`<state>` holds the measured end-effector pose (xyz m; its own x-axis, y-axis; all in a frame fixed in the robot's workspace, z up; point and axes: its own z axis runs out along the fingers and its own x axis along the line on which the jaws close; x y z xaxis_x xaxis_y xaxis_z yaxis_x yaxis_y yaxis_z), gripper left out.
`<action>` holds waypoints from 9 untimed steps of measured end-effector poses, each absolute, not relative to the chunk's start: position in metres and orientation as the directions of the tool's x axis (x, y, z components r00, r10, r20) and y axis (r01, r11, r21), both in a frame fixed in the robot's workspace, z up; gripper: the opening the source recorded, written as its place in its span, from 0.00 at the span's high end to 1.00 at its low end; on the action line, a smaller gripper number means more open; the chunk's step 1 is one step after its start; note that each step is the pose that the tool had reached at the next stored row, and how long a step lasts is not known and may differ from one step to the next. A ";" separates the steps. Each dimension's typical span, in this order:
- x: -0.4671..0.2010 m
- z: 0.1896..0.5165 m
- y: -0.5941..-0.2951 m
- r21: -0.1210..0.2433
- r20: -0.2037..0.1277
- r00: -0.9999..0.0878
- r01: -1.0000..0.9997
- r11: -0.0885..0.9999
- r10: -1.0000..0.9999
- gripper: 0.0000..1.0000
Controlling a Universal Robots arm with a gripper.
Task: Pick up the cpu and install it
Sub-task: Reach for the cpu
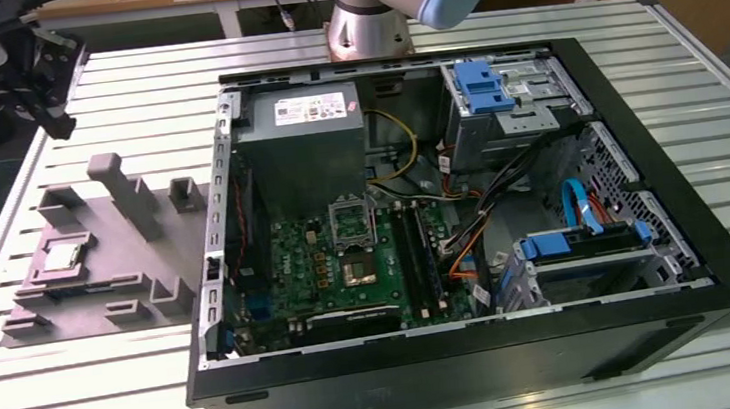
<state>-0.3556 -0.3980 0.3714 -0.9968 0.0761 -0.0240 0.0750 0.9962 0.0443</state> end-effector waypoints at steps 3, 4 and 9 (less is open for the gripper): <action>-0.360 0.371 -0.398 0.044 -0.024 -0.997 0.075 0.996 0.076 0.89; -0.361 0.371 -0.398 0.044 -0.024 -0.997 0.075 0.996 0.076 0.89; -0.367 0.370 -0.398 0.044 -0.024 -0.997 0.075 0.996 0.076 0.89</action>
